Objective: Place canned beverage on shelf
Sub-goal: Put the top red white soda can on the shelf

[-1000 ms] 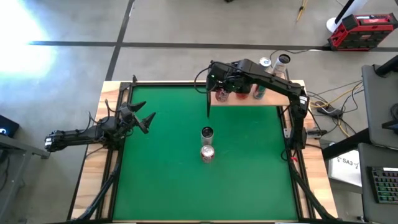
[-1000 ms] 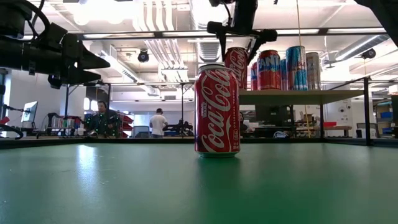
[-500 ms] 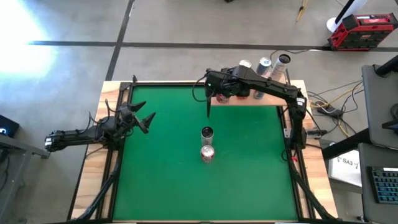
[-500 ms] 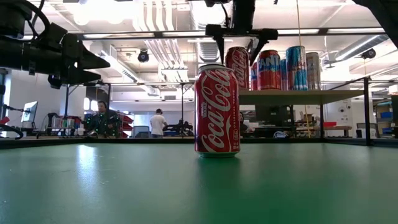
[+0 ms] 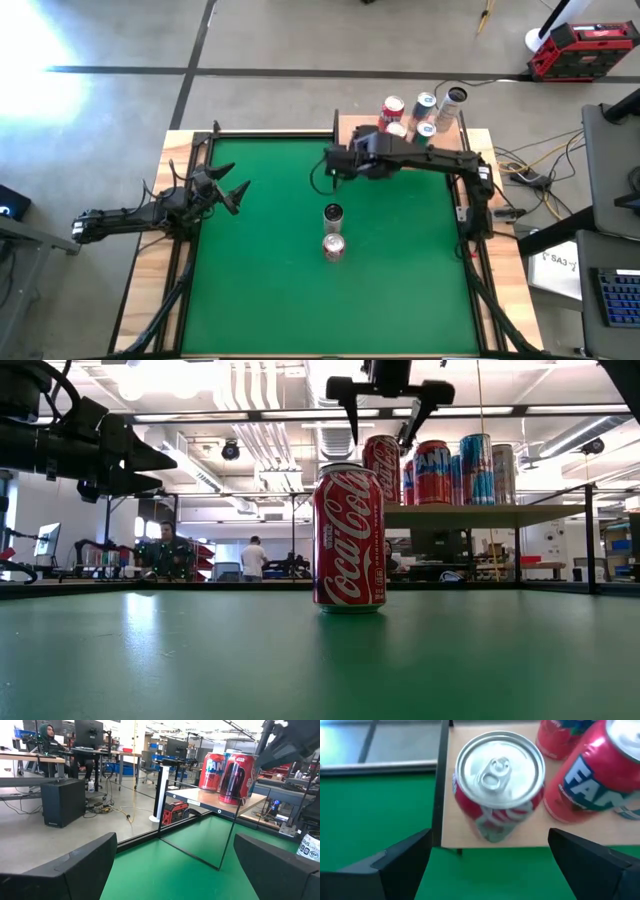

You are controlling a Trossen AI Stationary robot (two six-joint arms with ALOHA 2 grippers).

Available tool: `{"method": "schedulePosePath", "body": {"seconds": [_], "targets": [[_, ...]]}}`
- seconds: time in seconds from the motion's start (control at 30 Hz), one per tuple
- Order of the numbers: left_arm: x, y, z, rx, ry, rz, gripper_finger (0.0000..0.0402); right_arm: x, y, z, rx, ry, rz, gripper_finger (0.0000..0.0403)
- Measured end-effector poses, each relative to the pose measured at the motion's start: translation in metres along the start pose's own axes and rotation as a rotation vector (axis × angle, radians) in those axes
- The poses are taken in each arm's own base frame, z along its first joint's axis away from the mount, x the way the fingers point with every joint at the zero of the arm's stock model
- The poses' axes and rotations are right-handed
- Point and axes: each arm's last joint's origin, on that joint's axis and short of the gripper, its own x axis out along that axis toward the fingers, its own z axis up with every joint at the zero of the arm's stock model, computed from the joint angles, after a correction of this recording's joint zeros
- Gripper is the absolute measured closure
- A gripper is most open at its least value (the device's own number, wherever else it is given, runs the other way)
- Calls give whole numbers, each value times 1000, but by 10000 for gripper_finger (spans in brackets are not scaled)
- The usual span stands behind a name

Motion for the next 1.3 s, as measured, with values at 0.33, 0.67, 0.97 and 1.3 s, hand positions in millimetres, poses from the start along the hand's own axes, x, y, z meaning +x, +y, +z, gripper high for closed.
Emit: {"method": "schedulePosePath", "body": {"seconds": [0.33, 0.67, 0.97, 1.3], "targets": [[0, 0, 0, 0, 0, 0, 15, 3, -2, -48, 73, -221, -37, 14], [0, 0, 0, 0, 0, 0, 15, 32, -2, -77, 100, -352, -23, 14], [0, 0, 0, 0, 0, -1, 15, 38, -4, -81, 40, -409, -34, 14], [0, 0, 0, 0, 0, 0, 15, 44, -2, -77, 17, -438, -44, 14]]}}
